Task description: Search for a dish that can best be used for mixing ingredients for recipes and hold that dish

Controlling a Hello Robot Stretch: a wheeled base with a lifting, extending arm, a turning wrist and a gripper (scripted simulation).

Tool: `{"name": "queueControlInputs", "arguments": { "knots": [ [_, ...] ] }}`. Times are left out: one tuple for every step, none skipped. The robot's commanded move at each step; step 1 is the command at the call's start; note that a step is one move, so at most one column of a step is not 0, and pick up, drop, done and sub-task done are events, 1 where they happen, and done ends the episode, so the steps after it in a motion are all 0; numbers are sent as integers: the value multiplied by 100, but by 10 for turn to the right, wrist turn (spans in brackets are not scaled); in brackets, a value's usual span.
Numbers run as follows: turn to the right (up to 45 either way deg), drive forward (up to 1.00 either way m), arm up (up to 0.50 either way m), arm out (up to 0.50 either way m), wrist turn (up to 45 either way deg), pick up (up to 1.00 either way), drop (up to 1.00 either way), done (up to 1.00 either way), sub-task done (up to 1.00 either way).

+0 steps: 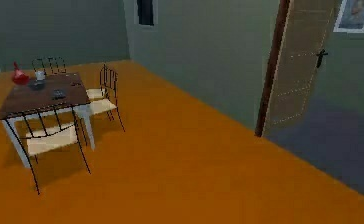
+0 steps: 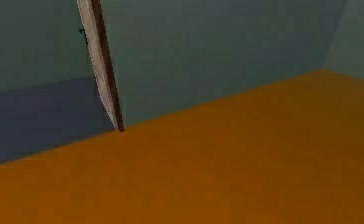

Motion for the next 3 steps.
{"name": "queueControlInputs", "arguments": {
  "knots": [
    [0,100,0,0,0,0,0,0,0],
    [0,100,0,0,0,0,0,0,0],
    [0,60,0,0,0,0,0,0,0]
  ]
}}
